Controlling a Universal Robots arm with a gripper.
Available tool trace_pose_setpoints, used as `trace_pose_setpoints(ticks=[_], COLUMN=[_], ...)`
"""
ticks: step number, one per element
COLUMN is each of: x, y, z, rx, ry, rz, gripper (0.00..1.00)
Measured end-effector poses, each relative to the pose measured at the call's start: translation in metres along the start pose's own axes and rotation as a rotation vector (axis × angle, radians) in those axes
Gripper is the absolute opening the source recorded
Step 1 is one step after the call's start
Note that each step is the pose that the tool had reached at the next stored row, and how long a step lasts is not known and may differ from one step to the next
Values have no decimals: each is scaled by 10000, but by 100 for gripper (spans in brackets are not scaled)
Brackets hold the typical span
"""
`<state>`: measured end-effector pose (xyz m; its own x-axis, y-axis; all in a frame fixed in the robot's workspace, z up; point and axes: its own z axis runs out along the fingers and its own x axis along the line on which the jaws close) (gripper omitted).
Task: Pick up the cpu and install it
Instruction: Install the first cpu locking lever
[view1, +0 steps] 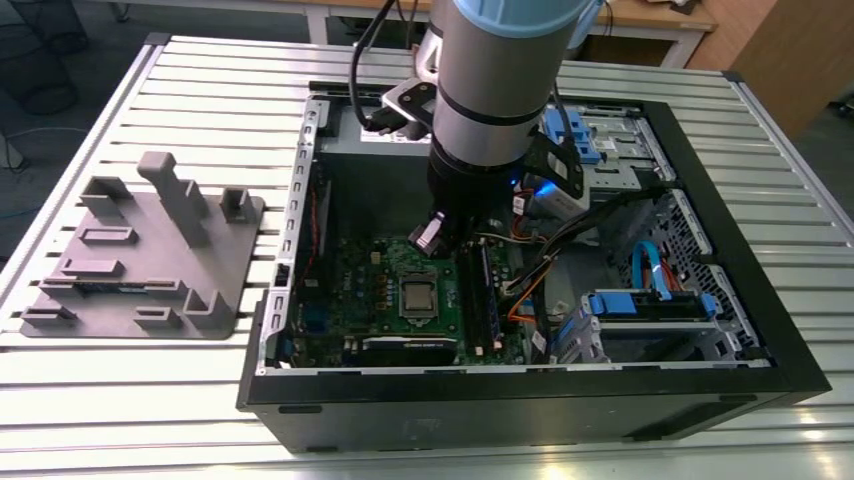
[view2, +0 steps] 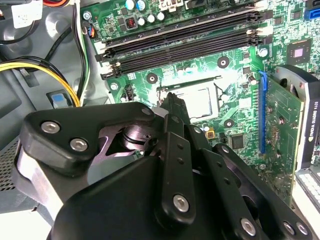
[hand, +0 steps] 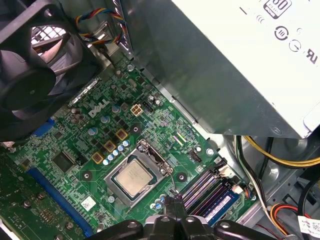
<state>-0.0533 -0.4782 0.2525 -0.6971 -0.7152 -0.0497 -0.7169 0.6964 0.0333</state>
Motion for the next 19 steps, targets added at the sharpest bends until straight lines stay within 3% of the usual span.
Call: trace_pose_setpoints(ticks=[19], x=[0], y=[0], z=[-5], rx=[-3], ry=[5], rz=[-83], gripper=[11])
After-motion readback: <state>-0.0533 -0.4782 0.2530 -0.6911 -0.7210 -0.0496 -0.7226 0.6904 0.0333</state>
